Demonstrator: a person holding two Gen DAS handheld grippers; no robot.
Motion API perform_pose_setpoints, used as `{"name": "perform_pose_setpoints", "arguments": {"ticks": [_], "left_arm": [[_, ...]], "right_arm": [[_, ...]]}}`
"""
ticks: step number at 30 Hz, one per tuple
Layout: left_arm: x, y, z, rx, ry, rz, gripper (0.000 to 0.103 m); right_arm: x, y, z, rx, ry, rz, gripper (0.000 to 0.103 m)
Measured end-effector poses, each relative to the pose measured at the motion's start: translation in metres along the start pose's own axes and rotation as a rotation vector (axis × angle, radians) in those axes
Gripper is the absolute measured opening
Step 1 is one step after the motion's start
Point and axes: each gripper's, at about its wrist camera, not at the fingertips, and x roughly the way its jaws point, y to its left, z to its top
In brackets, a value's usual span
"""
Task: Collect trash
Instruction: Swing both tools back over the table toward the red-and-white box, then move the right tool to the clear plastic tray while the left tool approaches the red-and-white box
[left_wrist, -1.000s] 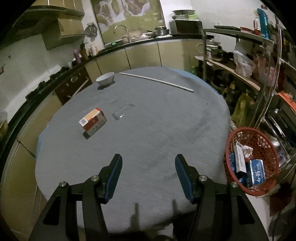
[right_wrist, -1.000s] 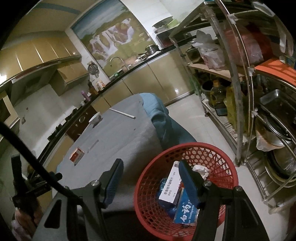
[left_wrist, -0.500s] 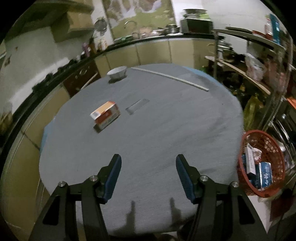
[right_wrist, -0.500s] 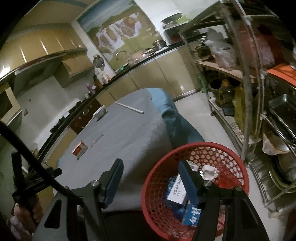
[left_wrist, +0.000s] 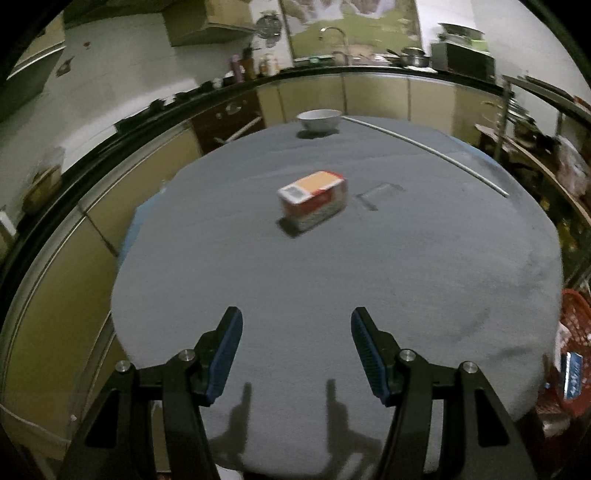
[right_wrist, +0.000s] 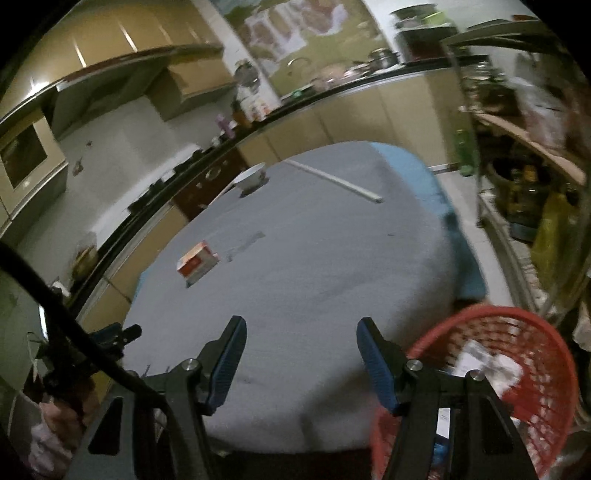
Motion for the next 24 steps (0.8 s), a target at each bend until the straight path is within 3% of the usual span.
{"name": "perform_pose_setpoints", "arguments": {"ticks": [10, 16, 19, 24], "left_arm": [[0.022, 0.062, -0.018, -0.034, -0.02, 0.052, 0.062], [0.03, 0.115, -0.038, -0.121, 0.005, 0.091, 0.062], [0.035, 0.138, -0.046, -0.16, 0.013, 0.117, 0.062], [0.044, 0.168, -0.055, -0.227, 0.029, 0.123, 0.062]], "right_arm": [[0.101, 0.08, 0.048, -0.026, 0.114, 0.063, 0.066], [0.164, 0.11, 0.076, 0.017, 0.17, 0.065, 0.066], [0.194, 0.114, 0.092, 0.074, 0.193, 0.051, 0.066], [0.241, 0.101, 0.116, 0.3, 0.251, 0.053, 0.066]]}}
